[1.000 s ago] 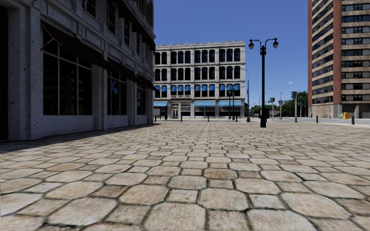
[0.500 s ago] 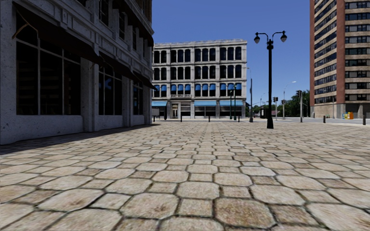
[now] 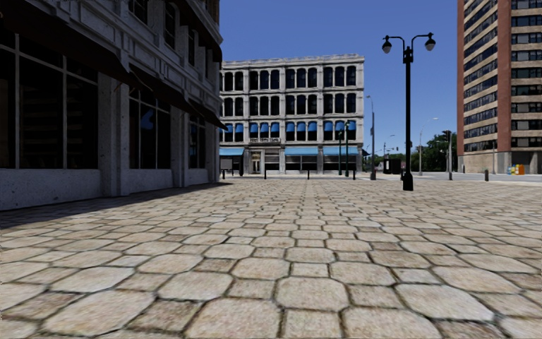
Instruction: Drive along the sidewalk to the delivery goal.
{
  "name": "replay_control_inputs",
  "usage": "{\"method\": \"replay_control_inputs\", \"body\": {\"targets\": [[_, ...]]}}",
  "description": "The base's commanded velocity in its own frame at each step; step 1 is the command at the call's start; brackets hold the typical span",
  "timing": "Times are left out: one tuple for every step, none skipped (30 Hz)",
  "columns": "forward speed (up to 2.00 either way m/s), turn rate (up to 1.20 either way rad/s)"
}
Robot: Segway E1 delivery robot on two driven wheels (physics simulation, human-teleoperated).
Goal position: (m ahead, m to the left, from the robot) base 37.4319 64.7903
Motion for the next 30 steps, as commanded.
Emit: {"method": "replay_control_inputs", "body": {"targets": [[1.99, 0.00], [1.99, 0.00], [1.99, 0.00], [1.99, 0.00], [2.00, 0.00], [2.00, 0.00], [2.00, 0.00], [2.00, 0.00], [2.00, 0.00], [2.00, 0.00], [2.00, 0.00], [2.00, 0.00], [2.00, 0.00], [2.00, 0.00], [2.00, 0.00], [2.00, 0.00], [2.00, 0.00], [2.00, 0.00], [2.00, 0.00], [2.00, 0.00], [2.00, 0.00], [2.00, 0.00], [2.00, 0.00], [2.00, 0.00], [2.00, 0.00], [2.00, 0.00], [2.00, 0.00], [2.00, 0.00], [2.00, 0.00], [1.98, 0.00]]}}
